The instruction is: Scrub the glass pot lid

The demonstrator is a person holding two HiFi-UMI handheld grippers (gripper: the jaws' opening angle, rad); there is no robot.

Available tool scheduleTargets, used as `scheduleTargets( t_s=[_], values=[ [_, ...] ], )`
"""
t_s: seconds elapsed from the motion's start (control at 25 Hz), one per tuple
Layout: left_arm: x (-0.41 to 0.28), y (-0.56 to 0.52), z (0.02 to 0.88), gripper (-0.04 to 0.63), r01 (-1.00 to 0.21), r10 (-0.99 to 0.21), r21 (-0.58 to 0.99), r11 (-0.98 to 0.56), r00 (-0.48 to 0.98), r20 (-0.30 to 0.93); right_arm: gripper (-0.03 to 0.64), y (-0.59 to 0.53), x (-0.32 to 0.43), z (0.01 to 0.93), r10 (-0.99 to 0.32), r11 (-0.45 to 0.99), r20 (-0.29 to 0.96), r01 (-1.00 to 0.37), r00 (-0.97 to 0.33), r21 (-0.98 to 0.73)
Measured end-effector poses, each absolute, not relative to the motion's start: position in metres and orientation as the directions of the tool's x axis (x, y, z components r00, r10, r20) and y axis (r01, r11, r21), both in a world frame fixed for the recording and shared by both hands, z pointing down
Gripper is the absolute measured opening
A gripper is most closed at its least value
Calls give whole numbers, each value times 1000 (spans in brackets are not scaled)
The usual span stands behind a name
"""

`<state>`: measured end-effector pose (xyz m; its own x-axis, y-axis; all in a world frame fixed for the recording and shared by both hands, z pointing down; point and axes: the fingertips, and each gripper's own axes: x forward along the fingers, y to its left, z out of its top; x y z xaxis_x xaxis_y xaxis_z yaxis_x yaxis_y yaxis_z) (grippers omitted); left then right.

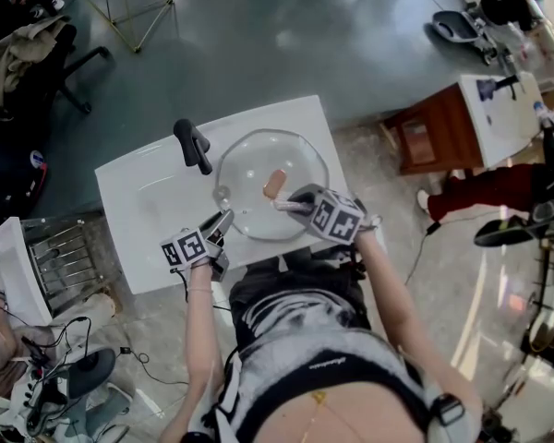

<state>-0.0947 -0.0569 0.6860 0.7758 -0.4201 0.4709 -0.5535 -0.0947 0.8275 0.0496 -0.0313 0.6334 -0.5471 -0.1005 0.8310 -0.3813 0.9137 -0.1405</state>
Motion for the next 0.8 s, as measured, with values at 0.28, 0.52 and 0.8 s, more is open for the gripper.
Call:
scheduleTargets(
  t_s=[0.28, 0.52, 0.8],
  values=[
    [-96, -58, 687, 127, -554, -416, 827, -97, 777, 472, 81, -5, 55, 637, 31, 921, 823, -304, -567, -244],
    [-96, -57, 687, 126, -554, -420, 828, -90, 775, 473, 81, 9, 62, 638, 89, 916, 820, -276, -565, -290],
    [-95, -57, 687, 126, -555, -413, 827, -94, 777, 474, 81, 11, 70, 639, 72, 917, 814, -282, -576, -281]
  ],
)
